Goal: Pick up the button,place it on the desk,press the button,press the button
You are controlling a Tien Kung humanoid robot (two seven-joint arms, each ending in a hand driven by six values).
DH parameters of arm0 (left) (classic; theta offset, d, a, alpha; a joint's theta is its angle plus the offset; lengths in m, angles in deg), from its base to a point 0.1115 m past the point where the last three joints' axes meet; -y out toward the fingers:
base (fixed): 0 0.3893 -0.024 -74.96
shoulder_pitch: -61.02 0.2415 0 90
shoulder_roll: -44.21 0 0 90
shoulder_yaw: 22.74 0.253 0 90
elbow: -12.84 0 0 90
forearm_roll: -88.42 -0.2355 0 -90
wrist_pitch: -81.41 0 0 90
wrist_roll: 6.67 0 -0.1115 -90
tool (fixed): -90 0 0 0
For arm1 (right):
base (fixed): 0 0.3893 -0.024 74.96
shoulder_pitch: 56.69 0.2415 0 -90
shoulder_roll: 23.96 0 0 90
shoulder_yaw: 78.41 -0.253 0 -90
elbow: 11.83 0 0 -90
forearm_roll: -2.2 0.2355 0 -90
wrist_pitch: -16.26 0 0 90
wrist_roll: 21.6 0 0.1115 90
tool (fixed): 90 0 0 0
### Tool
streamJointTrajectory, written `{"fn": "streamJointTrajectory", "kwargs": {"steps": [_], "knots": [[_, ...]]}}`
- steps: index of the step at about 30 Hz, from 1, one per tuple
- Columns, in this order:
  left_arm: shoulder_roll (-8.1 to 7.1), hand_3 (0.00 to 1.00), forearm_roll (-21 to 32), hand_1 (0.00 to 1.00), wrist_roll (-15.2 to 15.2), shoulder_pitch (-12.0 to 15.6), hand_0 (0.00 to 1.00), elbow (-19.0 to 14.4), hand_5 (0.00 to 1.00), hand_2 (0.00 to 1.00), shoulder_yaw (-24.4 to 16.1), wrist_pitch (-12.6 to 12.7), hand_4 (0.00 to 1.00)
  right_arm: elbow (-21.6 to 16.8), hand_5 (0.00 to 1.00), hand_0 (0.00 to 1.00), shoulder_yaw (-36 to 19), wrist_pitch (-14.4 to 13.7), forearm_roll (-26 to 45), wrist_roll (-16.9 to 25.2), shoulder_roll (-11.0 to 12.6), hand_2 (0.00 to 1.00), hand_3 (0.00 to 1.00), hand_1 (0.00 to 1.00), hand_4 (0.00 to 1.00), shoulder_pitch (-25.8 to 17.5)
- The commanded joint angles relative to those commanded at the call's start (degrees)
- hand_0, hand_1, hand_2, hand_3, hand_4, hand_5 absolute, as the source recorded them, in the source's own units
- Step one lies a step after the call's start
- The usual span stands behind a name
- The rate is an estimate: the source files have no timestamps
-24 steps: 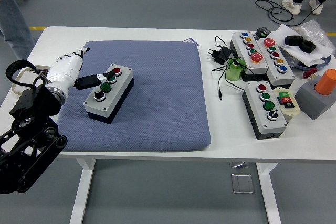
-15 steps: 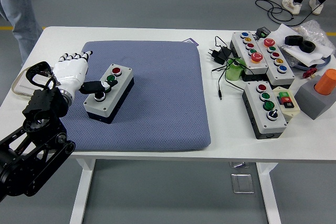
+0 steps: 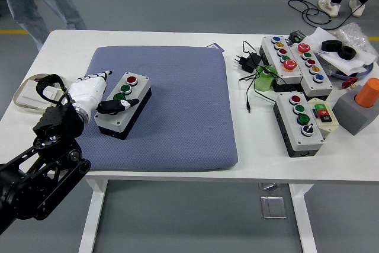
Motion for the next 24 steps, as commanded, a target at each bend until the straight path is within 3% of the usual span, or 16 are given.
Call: {"fn": "streamJointTrajectory", "kwargs": {"steps": [10,11,16,17,18,22,24], "knots": [[1.30,0.998,-0.69,0.998,0.99,-1.06,0.968,2.69,0.840,0.998,2.09,0.66,0.998,0.00,0.022,0.627,-0.17,-0.02,-0.28,-0.12,-0.01,0.539,0.582,0.477,0.280,0.12],[1.41,0.998,-0.53,0.998,0.99,-1.16,0.894,2.67,0.839,0.998,2.29,0.58,0.998,0.00,0.022,0.627,-0.18,-0.03,-0.27,-0.11,-0.01,0.539,0.582,0.477,0.279,0.11],[2.03,0.998,0.13,0.998,0.99,-1.65,0.894,2.18,0.839,0.998,2.95,0.04,0.998,0.00,0.022,0.627,-0.20,-0.04,-0.37,-0.10,0.02,0.539,0.582,0.477,0.279,0.16],[2.22,0.998,0.41,0.965,0.99,-1.89,0.822,2.18,0.835,0.998,3.15,-0.14,0.998,0.00,0.022,0.627,-0.27,-0.07,-0.41,-0.10,0.04,0.539,0.582,0.477,0.279,0.15],[2.28,0.998,0.49,0.965,0.99,-1.95,0.822,2.17,0.835,0.998,3.20,-0.19,0.998,0.00,0.022,0.627,-0.29,-0.07,-0.43,-0.10,0.04,0.539,0.582,0.477,0.279,0.14],[2.99,0.998,0.51,0.965,0.99,-3.11,0.822,3.91,0.835,0.998,3.78,-0.94,0.998,0.00,0.022,0.627,-0.35,-0.10,-0.55,-0.10,0.05,0.539,0.582,0.477,0.279,0.23],[3.44,0.998,-0.64,0.916,0.99,-3.80,0.762,5.37,0.851,0.998,3.75,-1.46,0.998,0.00,0.022,0.627,-0.32,-0.15,-0.46,-0.07,0.07,0.539,0.582,0.477,0.279,0.22]]}}
